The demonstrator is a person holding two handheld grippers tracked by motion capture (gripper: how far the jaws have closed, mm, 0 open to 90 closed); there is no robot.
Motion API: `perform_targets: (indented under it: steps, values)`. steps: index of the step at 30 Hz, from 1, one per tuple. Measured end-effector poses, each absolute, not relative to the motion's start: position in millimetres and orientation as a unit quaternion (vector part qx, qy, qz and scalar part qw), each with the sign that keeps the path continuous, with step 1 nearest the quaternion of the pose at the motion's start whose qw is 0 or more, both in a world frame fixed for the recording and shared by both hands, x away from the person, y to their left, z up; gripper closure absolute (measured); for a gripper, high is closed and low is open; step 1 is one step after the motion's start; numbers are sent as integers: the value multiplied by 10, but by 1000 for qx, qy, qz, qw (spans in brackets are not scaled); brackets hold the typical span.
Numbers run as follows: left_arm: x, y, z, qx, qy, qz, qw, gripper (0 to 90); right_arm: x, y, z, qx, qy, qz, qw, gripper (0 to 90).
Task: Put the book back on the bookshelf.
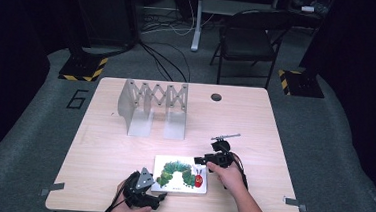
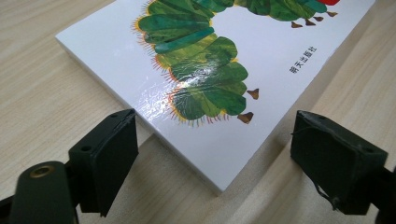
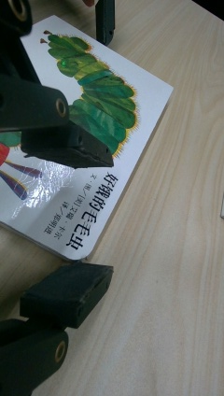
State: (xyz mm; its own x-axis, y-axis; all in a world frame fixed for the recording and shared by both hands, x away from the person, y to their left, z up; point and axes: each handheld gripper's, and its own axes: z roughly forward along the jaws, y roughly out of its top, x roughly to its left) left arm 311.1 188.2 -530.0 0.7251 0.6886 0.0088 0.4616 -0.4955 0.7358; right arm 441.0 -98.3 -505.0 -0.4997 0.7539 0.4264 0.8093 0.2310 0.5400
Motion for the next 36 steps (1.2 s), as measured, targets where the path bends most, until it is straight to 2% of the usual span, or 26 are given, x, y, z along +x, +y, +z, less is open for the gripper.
perform_targets:
  steps: [36]
  values:
    - [3096,1870,-5307,848,344,153,373,133,4361,-912,-5013,-478,-808,-345,8,412]
